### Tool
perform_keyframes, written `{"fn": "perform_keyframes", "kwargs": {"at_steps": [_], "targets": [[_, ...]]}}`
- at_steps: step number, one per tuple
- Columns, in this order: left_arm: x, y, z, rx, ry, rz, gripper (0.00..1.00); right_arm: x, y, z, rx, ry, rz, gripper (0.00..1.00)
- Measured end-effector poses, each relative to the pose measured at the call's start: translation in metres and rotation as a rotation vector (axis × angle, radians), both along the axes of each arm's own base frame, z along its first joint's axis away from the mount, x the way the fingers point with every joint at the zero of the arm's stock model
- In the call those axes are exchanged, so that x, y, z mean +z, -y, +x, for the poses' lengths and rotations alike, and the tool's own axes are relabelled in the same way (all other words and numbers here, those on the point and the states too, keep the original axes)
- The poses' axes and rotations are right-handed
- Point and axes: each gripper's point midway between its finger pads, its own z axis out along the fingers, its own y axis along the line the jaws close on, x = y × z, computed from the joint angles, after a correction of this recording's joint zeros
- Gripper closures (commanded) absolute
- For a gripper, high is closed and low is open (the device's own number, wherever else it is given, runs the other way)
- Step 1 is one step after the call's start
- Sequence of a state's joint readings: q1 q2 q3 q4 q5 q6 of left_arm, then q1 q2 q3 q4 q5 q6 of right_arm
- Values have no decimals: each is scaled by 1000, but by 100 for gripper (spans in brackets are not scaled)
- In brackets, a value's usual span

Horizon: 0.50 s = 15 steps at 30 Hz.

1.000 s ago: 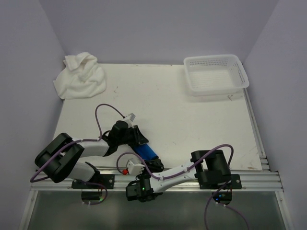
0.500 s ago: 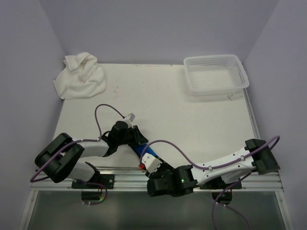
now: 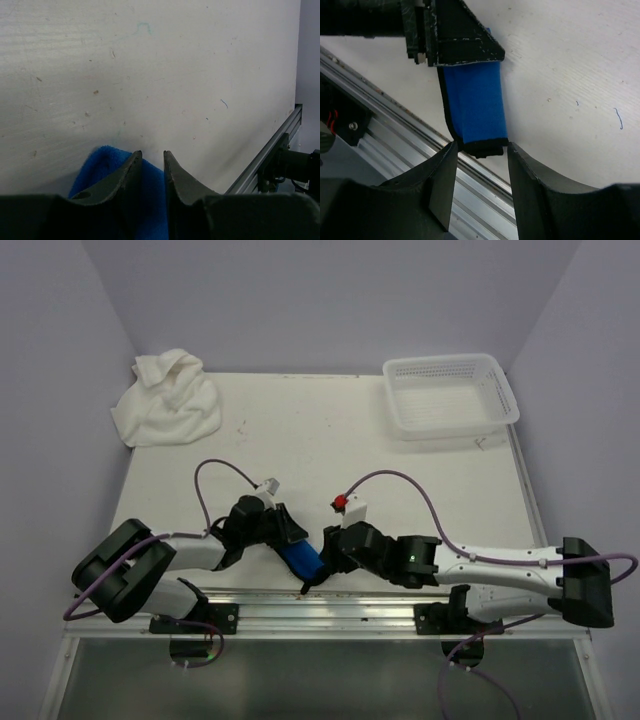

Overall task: Roll the towels
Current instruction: Roll the towel

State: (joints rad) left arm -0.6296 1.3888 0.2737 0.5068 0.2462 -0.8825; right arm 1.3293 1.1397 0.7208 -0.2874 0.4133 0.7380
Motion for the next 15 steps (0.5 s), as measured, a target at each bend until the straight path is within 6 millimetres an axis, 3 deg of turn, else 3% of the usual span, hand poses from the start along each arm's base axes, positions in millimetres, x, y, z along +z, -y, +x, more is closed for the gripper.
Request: {"fn": "perform_keyframes", "kwargs": {"at_steps": [5,10,15], "targets": [[-1,-1,0,6,5,-4,73,-22,-4,15,-80,-128,43,46],[-1,-4,-1,21,9,-8,74,-56,-4,8,-99,-231,11,45],[-1,-7,-3,31,17,-10,75,-76,-9,2,-93,-292,0,44]]}}
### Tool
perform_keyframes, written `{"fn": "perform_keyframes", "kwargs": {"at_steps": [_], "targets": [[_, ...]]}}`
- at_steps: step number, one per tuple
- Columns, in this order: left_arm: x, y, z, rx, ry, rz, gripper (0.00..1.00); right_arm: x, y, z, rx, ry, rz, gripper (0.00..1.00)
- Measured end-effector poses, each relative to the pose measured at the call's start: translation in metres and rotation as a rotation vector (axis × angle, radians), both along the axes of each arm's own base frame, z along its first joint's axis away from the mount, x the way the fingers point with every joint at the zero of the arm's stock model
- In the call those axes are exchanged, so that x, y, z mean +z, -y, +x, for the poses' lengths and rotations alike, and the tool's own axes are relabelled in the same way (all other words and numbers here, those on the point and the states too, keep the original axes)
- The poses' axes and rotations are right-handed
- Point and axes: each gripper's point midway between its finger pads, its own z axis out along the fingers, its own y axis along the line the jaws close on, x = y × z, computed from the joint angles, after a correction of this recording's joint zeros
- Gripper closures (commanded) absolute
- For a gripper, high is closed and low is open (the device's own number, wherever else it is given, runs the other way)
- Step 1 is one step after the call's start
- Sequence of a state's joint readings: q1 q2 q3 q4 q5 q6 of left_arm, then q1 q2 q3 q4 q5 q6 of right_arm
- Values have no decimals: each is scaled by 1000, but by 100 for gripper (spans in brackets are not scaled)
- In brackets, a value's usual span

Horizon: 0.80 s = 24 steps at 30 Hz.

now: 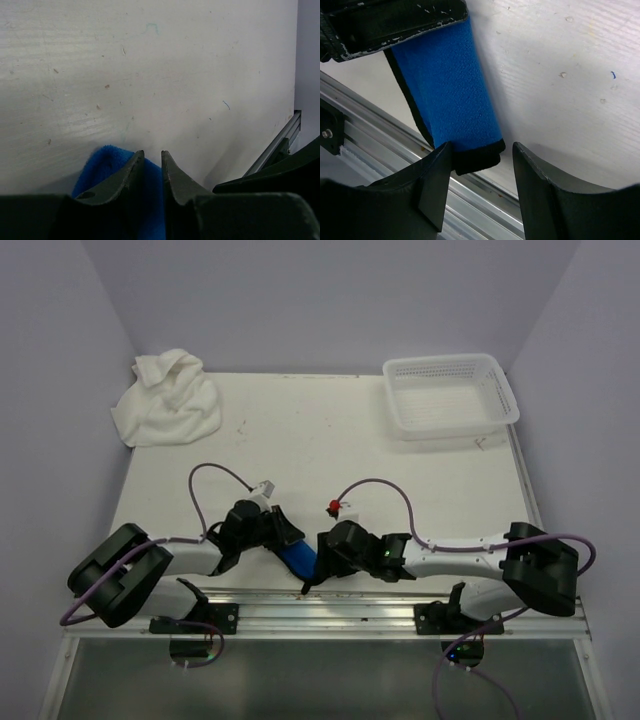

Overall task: Roll the towels
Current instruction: Roll the towel

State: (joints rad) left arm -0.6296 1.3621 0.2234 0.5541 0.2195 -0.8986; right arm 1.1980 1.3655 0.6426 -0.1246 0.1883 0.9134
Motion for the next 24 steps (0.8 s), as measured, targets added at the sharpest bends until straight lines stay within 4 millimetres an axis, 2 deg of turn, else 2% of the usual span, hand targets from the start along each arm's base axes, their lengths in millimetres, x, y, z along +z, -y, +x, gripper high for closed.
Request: {"fn": "perform_keyframes", "kwargs": {"at_steps": [8,12,14,16,18,19,20,24], "targets": [[-1,-4,-2,15,12,-4,76,-17,-13,-4,20,-45,14,45],[-1,-6,-3,20,15,-6,76,-21,-17,-6,25,-48,15,51],[-1,-6,-3,20,15,-6,76,-22,-19,-7,31,-46,18,61],[0,-6,-3,21,16,-6,70,-21,-21,-8,38,-37,17,71],[1,-5,-3,20,18,-10,62,-18,-22,-8,42,-20,7,76],[2,-5,-3,20,18,-12,60,-17,-22,-8,46,-7,-4,83],[4,-4,-2,17,20,-15,56,-15,-23,-8,50,8,-17,86],[8,-1,-1,10,14,-13,51,-8,-23,-8,57,73,-86,93]]}}
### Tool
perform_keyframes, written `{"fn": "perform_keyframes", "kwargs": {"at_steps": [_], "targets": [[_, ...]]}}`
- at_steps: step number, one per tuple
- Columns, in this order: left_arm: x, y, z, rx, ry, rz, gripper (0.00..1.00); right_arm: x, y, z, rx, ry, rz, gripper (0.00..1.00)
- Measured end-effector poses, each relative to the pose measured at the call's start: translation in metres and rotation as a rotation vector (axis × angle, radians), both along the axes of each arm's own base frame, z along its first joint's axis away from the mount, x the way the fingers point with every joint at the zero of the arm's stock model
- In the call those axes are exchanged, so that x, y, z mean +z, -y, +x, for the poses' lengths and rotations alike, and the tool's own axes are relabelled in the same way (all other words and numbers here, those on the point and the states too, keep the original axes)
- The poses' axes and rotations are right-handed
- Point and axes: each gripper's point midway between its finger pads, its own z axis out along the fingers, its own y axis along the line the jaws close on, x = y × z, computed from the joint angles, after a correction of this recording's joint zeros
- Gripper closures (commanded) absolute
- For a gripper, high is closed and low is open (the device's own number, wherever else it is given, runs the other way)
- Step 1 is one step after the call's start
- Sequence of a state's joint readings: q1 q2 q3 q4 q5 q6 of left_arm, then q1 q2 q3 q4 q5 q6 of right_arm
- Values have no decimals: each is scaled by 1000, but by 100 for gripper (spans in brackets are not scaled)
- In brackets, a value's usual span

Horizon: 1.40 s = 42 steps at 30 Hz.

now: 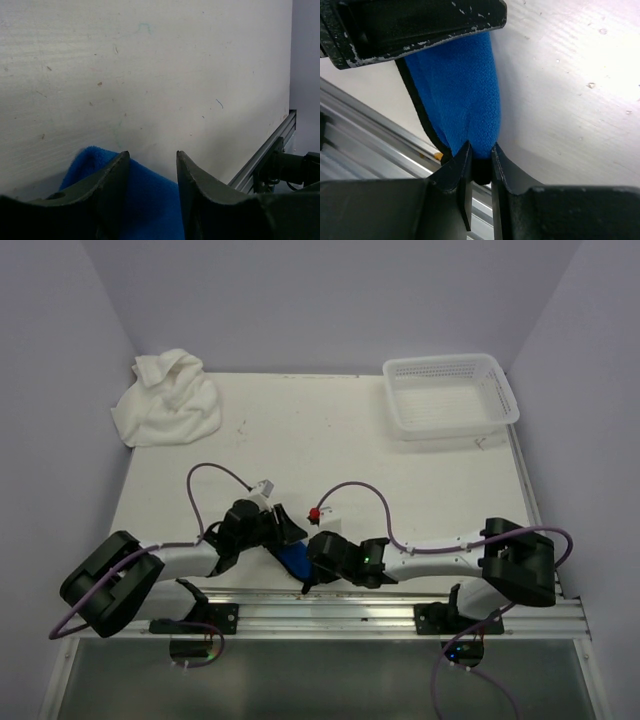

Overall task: Roll the towels
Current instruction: Roll the towel

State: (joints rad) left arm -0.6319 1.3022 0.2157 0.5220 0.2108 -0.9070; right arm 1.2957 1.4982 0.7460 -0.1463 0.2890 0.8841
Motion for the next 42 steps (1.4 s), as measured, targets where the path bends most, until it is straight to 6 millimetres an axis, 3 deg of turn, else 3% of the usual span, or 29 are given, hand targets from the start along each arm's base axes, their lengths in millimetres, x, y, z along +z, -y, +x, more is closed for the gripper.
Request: {"fn": "perform_keyframes", "kwargs": {"at_steps": [11,20,25,35,42], "targets": [[13,-7,0,19,-43,68,47,0,0,-6,29,255,-263,97],[43,-18,7,73,-6,106,45,4,11,-15,61,417,-448,100],[58,-14,10,70,17,77,45,6,18,-13,62,492,-532,100],[59,-4,7,48,-21,27,45,14,12,-16,58,634,-668,100],[69,6,16,35,-19,15,45,17,16,-9,33,686,-725,100]]}}
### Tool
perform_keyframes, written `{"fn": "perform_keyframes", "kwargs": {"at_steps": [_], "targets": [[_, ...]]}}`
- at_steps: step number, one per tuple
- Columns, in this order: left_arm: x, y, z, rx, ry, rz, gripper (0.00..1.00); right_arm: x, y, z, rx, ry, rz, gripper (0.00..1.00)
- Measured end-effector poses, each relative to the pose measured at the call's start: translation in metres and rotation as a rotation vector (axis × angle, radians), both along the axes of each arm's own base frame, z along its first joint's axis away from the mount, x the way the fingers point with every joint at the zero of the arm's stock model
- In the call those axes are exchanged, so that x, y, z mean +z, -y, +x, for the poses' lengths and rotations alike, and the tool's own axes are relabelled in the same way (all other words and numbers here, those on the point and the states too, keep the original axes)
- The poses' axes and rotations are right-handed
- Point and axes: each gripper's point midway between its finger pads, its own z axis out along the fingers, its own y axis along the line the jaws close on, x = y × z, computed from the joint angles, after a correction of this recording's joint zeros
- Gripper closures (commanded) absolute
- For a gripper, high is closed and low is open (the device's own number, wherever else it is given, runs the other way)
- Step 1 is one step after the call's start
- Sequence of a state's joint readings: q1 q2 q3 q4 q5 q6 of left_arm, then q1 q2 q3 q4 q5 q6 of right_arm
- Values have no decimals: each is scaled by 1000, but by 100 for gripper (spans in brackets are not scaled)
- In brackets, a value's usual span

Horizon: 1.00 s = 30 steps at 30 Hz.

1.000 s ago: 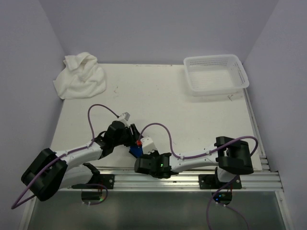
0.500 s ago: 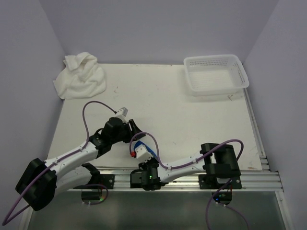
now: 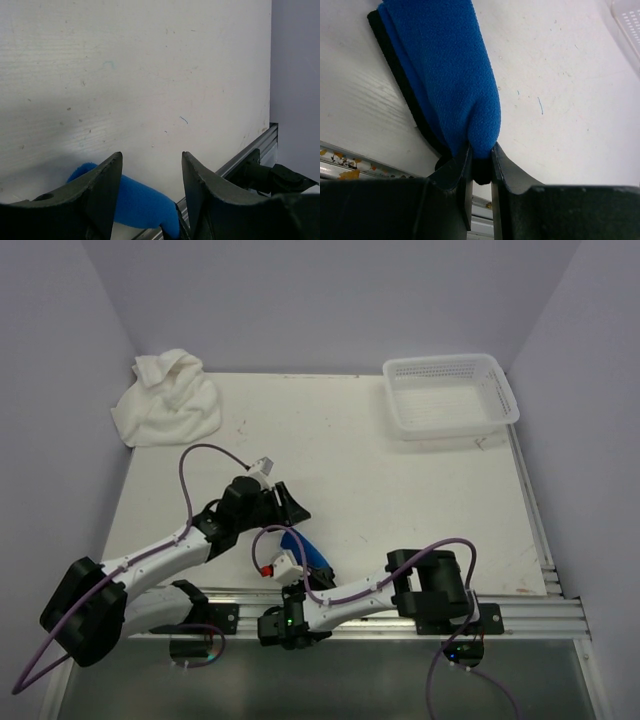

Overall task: Roll the towels
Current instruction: Roll the towel

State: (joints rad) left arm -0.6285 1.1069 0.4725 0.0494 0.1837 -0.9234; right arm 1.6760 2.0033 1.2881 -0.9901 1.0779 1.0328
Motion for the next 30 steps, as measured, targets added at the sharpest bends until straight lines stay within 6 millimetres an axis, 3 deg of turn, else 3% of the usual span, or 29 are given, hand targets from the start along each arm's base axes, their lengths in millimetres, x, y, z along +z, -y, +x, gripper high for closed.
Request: {"fn": "perform_keyframes", "kwargs": {"at_steps": [13,23,30], "targets": [[6,19,11,-53,6,-15,46,-6,6,7,-6,55,-82,100],[-2,38,-6,-133,-11,-24,47,-7,5,9,27,71,-138,100],[-25,28,-19,-131,-55,-2,47,-9,-4,5,85,86,-187,100]]}}
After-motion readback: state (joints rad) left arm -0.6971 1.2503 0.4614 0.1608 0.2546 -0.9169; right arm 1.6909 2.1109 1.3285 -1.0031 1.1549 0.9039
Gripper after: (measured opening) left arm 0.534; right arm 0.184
